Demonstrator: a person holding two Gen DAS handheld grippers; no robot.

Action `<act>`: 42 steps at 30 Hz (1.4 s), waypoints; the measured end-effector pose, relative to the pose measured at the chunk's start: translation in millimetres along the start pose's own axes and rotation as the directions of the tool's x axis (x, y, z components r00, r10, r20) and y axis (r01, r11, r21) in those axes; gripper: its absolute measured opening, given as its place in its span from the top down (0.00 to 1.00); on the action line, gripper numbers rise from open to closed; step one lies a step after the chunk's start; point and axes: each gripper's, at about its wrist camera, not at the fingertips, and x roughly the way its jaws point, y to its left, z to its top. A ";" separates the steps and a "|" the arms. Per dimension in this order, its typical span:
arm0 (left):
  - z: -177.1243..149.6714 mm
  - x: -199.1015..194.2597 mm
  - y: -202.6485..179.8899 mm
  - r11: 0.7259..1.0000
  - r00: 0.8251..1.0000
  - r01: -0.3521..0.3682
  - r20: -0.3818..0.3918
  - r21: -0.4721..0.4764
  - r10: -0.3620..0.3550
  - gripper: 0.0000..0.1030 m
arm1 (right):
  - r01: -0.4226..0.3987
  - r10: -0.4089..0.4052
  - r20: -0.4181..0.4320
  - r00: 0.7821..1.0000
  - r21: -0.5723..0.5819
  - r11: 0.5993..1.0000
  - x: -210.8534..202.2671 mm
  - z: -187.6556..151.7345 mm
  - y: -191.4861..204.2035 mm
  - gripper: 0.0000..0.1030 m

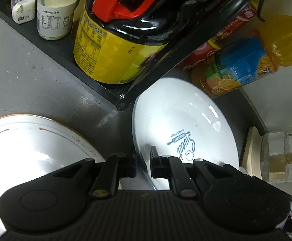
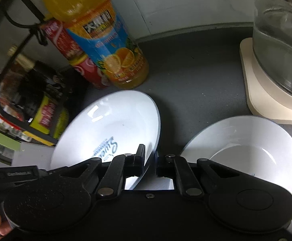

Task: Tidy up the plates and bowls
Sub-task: 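Lift the 'Sweet' plate with both tools and carry it over the gold-rimmed plate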

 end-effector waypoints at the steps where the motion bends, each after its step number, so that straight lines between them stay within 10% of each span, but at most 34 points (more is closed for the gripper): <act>1: -1.0 -2.0 -0.3 1.000 1.000 -0.004 0.001 0.001 0.004 0.90 | 0.000 0.000 0.001 1.000 -0.011 1.000 -1.2 -0.7 0.4 0.91; 42: -112.2 -113.9 13.1 0.984 0.984 -0.106 0.128 -0.142 0.124 0.90 | -0.262 0.253 -0.074 0.965 -0.188 0.947 -66.4 -60.8 7.8 0.87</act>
